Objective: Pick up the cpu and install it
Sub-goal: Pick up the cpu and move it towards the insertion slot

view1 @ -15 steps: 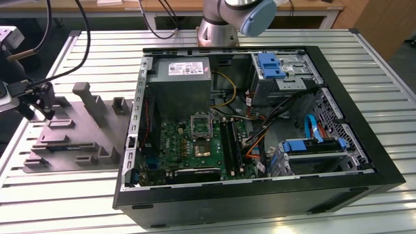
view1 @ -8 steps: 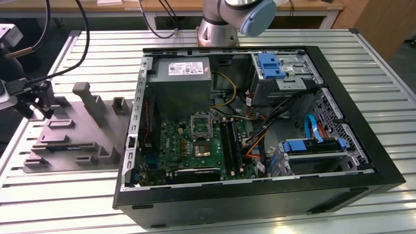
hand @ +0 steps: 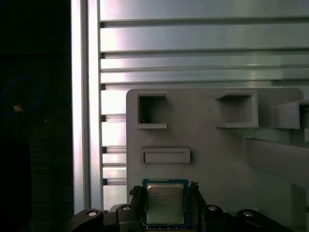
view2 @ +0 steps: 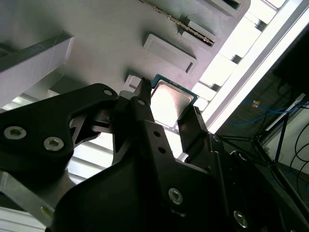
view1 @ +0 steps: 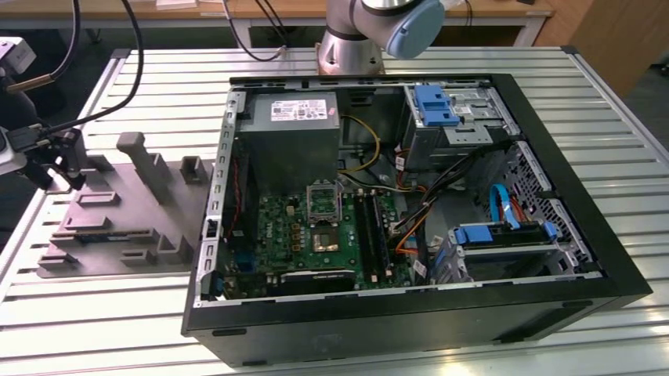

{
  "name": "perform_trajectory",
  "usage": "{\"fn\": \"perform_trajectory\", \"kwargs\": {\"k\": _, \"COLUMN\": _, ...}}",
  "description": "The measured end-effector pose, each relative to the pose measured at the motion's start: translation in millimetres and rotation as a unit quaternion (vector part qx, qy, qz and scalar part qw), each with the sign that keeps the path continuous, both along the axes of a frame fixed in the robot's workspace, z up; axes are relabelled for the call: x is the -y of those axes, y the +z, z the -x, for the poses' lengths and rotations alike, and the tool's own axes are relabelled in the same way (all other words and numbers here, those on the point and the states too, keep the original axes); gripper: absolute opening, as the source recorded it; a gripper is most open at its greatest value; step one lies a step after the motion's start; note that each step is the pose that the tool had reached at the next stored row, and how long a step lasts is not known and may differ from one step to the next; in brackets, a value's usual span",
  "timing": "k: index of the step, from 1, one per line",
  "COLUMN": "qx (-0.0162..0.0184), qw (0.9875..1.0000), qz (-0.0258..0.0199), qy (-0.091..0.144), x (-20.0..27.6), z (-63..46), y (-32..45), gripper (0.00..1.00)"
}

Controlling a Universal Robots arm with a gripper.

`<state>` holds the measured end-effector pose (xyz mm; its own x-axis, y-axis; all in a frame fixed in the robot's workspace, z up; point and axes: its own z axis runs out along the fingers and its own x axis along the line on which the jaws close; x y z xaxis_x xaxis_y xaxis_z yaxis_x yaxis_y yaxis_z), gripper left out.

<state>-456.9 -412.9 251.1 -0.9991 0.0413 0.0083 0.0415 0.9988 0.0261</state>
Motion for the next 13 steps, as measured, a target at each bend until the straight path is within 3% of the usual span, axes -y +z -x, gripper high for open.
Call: {"fn": "perform_trajectory", "kwargs": {"k": 13, "qx": 0.0000, "qw": 1.0000, "qz": -0.0001, "qy": 0.000, "x": 0.0, "z": 0.0, "y": 3.5, "gripper": 0.47}}
